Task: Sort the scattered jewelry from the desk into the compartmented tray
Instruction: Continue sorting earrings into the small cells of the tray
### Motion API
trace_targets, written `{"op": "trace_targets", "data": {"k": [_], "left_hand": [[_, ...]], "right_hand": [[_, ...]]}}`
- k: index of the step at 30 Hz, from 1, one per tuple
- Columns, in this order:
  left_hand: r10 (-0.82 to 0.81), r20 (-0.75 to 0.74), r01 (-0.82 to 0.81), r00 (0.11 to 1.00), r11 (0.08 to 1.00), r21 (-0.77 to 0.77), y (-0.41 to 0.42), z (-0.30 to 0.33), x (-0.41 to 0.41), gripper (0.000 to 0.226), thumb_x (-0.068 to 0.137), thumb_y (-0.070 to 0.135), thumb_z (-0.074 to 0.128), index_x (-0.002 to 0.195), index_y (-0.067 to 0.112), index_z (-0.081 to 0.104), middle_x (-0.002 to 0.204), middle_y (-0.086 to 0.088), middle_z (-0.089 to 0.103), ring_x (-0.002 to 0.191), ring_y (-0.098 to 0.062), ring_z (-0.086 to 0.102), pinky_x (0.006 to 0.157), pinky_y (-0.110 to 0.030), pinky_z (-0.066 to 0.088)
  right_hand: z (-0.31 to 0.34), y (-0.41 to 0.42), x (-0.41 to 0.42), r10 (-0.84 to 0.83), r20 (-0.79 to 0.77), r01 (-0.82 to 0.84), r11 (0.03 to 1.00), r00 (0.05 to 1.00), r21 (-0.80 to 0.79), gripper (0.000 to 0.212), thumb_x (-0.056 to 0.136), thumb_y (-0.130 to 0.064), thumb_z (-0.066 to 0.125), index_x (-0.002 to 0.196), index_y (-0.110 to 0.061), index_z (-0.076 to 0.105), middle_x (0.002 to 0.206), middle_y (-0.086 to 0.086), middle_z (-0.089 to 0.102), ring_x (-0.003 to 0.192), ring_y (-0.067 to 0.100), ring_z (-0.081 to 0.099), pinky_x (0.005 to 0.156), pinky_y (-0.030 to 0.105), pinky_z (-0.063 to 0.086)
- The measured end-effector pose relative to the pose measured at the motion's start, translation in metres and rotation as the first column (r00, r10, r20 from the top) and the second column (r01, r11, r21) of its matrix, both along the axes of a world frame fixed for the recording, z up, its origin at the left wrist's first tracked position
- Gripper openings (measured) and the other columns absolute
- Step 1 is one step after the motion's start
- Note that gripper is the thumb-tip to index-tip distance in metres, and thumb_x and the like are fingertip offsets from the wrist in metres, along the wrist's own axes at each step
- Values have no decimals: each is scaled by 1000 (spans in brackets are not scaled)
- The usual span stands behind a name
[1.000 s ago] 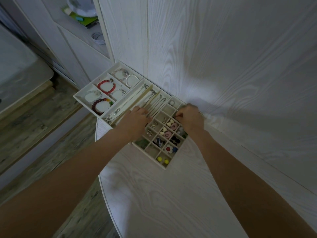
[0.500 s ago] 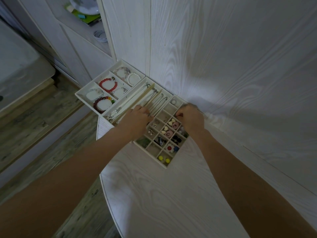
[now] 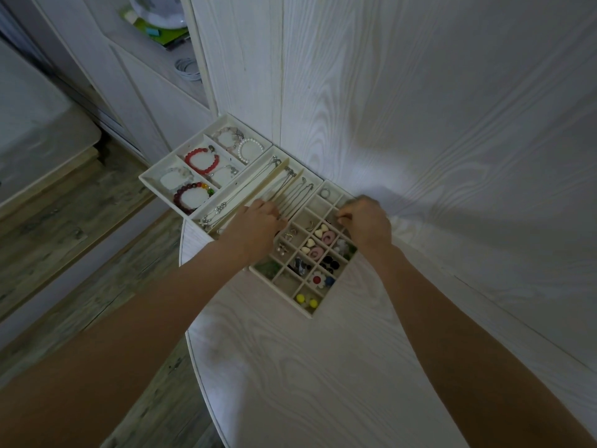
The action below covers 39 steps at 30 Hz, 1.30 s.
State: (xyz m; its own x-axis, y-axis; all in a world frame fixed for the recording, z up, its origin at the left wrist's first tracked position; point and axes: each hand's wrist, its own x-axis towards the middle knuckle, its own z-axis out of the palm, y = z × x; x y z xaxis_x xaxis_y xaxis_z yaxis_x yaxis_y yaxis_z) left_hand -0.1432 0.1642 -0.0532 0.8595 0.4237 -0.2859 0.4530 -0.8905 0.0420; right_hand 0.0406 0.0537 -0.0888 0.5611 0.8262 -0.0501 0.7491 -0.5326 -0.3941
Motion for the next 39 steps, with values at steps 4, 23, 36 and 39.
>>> {"op": "trace_targets", "data": {"k": [4, 23, 36, 39], "left_hand": [[9, 4, -9, 1000, 1000, -16, 0, 1, 0, 49, 91, 9, 48, 138, 21, 45, 137, -7, 40, 129, -24, 32, 109, -38, 30], [30, 60, -14, 998, 966, -258, -67, 24, -12, 48, 88, 4, 50, 134, 15, 50, 140, -10, 41, 122, -28, 45, 97, -37, 40], [95, 160, 1, 983, 857, -514, -231, 0, -39, 30, 94, 13, 47, 121, 14, 61, 128, -7, 54, 116, -25, 53, 98, -33, 42], [60, 110, 0, 992, 879, -477, -269, -11, -54, 31, 93, 22, 55, 123, 18, 58, 131, -6, 50, 118, -25, 50, 98, -33, 40]], "right_hand": [[-3, 4, -3, 13, 9, -13, 999, 1000, -45, 22, 89, -12, 61, 109, -15, 71, 110, 8, 64, 90, 16, 61, 70, 15, 36], [45, -105, -55, -195, -336, 218, 976, 921, 29, 22, 90, -17, 61, 111, -12, 69, 113, 9, 64, 98, 20, 62, 84, 17, 39], [19, -287, -117, -158, -381, 117, 985, 911, -130, 34, 96, -14, 51, 130, -14, 55, 137, 4, 50, 125, 18, 48, 92, 6, 24], [7, -322, -129, -82, -412, 22, 989, 908, -149, 38, 92, -4, 53, 130, -12, 55, 135, 7, 49, 126, 20, 44, 100, 13, 25]]}}
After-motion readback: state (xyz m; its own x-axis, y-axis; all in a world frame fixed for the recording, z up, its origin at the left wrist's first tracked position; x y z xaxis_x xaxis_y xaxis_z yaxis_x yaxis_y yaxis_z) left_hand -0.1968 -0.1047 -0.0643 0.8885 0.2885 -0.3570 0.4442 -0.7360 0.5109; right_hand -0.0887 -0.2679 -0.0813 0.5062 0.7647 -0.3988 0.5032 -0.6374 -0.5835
